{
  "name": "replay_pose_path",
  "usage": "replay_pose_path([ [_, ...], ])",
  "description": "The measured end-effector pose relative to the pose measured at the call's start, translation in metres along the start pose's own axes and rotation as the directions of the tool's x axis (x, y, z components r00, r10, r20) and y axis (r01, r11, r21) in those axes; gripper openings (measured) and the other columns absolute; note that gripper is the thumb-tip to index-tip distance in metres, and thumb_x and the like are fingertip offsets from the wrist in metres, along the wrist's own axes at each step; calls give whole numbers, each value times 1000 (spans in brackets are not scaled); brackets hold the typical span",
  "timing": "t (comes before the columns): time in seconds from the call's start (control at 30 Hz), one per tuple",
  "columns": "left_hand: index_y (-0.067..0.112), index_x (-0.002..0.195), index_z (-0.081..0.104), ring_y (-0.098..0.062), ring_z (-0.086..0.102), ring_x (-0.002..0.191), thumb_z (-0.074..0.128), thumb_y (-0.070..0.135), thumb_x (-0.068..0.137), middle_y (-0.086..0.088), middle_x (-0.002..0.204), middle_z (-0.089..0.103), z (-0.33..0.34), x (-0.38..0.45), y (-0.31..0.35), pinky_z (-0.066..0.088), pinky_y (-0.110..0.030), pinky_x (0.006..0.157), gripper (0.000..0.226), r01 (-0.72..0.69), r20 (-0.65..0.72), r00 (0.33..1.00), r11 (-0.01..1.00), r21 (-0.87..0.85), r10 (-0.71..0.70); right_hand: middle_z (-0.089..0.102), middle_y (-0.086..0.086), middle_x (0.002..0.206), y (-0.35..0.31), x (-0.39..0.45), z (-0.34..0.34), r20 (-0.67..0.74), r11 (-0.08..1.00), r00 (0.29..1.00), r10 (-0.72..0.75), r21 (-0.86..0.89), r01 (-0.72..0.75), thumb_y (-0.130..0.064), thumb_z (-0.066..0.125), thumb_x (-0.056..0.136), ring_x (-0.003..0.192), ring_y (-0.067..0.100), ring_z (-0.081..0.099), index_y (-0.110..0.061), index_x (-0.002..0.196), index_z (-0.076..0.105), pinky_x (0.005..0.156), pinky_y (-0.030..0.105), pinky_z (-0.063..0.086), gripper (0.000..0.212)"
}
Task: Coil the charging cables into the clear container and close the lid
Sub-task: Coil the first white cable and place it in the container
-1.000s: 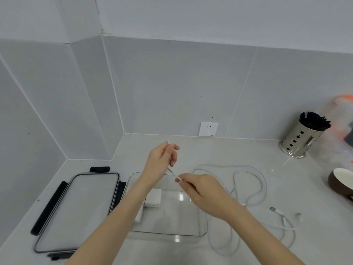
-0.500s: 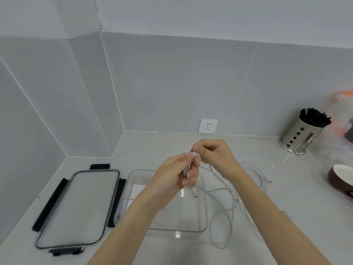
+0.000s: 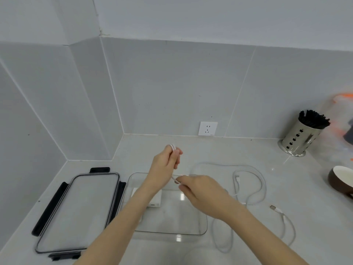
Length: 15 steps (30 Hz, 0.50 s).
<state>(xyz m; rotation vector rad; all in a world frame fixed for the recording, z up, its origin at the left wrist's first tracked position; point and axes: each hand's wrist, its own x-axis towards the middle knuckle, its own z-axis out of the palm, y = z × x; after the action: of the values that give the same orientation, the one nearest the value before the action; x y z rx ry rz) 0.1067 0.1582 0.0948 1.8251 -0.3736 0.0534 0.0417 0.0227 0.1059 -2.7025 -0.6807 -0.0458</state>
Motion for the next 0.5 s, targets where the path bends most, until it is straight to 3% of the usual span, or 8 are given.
replay_pose_path([
  [0.1, 11, 75, 51, -2, 45, 49, 37, 16, 98, 5, 56, 49, 7, -15, -6, 38, -12, 56, 27, 41, 92, 995, 997, 69, -47, 67, 2, 94, 2, 3, -29, -13, 998, 999, -47, -42, 47, -27, 41, 96, 85, 21, 60, -21, 103, 63, 71, 30, 41, 24],
  [0.17, 13, 66, 48, -2, 42, 45, 32, 22, 99, 8, 47, 48, 13, -26, 0, 36, -16, 54, 39, 125, 142, 982, 992, 3, -124, 70, -1, 84, 4, 8, -46, -19, 992, 999, -49, 112, 51, -23, 55, 90, 76, 11, 60, -22, 91, 70, 70, 21, 43, 15],
  [0.23, 12, 62, 53, -7, 39, 41, 18, 31, 100, 7, 43, 48, 17, -33, 11, 34, -17, 48, 55, 261, 225, 951, 940, -219, -212, 71, -1, 73, 10, 14, -57, -69, 933, 998, 13, 360, 12, -17, 69, 79, 68, 5, 62, -16, 81, 72, 67, 16, 47, 3],
  [0.3, 10, 62, 58, -9, 33, 36, 15, 39, 98, 3, 42, 45, 19, -36, 25, 31, -19, 42, 63, 353, 326, 921, 813, -464, -214, 67, -3, 63, 16, 18, -63, -109, 805, 987, 119, 593, -32, -10, 77, 71, 60, 4, 60, -11, 74, 70, 62, 14, 46, 7],
  [0.37, 12, 58, 59, -8, 28, 35, 32, 38, 91, 3, 43, 40, 17, -38, 43, 26, -17, 39, 50, 393, 371, 909, 693, -604, -191, 65, -7, 57, 22, 21, -64, -127, 641, 978, 166, 768, -9, -3, 75, 71, 55, 7, 58, -10, 70, 69, 58, 16, 46, 10],
  [0.43, 13, 57, 54, -6, 26, 35, 40, 35, 83, 6, 42, 35, 13, -38, 61, 21, -16, 41, 37, 413, 400, 901, 617, -670, -170, 65, -5, 56, 26, 25, -60, -164, 505, 967, 194, 862, 45, -3, 70, 74, 52, 8, 54, -16, 64, 70, 52, 18, 44, 16],
  [0.5, 14, 61, 45, -5, 28, 35, 38, 33, 88, 9, 43, 34, 13, -36, 71, 23, -17, 42, 34, 393, 388, 910, 601, -696, -146, 65, -6, 56, 27, 26, -52, -164, 408, 955, 246, 912, 52, -12, 67, 78, 50, 8, 52, -21, 60, 71, 49, 18, 43, 20],
])
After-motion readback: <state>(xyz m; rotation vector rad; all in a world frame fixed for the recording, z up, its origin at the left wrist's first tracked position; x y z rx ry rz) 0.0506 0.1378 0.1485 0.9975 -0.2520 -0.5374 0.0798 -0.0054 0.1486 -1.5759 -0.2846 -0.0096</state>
